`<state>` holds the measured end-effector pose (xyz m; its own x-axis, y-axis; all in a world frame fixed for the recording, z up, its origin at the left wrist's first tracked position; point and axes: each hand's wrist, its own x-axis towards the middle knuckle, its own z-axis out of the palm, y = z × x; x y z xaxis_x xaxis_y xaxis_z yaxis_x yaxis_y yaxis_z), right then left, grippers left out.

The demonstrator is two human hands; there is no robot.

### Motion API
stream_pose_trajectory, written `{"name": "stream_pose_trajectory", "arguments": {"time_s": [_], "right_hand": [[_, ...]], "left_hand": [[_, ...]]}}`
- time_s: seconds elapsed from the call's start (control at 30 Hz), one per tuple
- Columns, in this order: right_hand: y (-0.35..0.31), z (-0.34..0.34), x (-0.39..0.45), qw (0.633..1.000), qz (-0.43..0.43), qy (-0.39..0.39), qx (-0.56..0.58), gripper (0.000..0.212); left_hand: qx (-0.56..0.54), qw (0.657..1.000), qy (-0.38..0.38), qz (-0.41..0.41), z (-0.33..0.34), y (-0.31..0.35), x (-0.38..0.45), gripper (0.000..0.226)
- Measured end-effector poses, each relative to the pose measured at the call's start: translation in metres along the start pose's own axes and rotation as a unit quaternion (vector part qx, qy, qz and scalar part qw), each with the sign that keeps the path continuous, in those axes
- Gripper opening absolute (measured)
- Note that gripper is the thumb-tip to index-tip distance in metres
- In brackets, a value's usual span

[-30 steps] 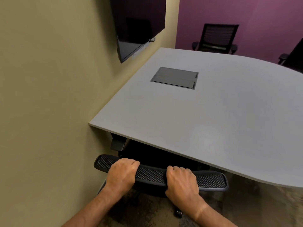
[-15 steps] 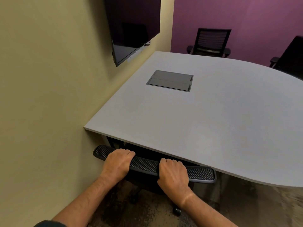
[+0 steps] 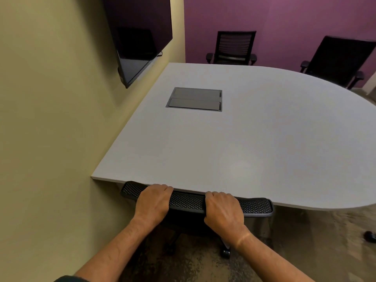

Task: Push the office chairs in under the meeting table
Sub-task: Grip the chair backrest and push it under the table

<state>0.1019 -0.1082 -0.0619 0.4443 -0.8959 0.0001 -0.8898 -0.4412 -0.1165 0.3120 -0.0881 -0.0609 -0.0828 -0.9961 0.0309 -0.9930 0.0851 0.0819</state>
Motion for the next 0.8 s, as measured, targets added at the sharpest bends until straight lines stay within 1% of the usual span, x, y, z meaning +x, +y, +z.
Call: {"name": "stream_pose_trajectory", "arguments": {"time_s": [0.1, 0.3, 0.4, 0.47, 0.57, 0.6, 0.7, 0.73, 0.8], "right_hand": [[-0.004, 0.001, 0.003, 1.000, 0.010, -0.001, -0.003, 0.010], [-0.004, 0.003, 0.002, 1.000, 0.030, 0.003, 0.000, 0.004], [-0.004, 0.002, 0.003, 1.000, 0.030, 0.007, 0.000, 0.007], [-0.003, 0.003, 0.001, 1.000, 0.022, 0.010, 0.002, 0.015], [-0.002, 0.003, 0.001, 0.999, 0.015, 0.031, 0.011, 0.029], [-0.002, 0.003, 0.000, 0.999, 0.013, 0.039, 0.017, 0.037], [0.001, 0.002, -0.003, 0.997, -0.012, 0.062, 0.052, 0.075], [0.004, 0.001, -0.004, 0.995, -0.013, 0.069, 0.071, 0.083], [0.008, -0.003, -0.008, 0.991, 0.000, 0.082, 0.110, 0.090]], "left_hand": [[0.003, 1.000, -0.009, 0.013, 0.002, -0.007, 0.002, 0.024], [0.006, 0.999, -0.009, 0.032, 0.007, -0.009, 0.003, 0.032], [0.014, 0.999, -0.014, 0.034, 0.007, -0.010, 0.004, 0.038], [0.020, 0.999, -0.022, 0.039, 0.009, -0.011, 0.003, 0.046], [0.009, 0.998, -0.024, 0.057, 0.008, -0.014, 0.005, 0.066], [-0.009, 0.997, -0.015, 0.069, 0.006, -0.015, 0.004, 0.073], [-0.044, 0.990, 0.024, 0.133, 0.002, -0.014, 0.003, 0.088], [-0.045, 0.987, 0.026, 0.151, 0.000, -0.013, 0.004, 0.093], [-0.052, 0.983, 0.034, 0.173, -0.005, -0.009, 0.006, 0.098]]}}
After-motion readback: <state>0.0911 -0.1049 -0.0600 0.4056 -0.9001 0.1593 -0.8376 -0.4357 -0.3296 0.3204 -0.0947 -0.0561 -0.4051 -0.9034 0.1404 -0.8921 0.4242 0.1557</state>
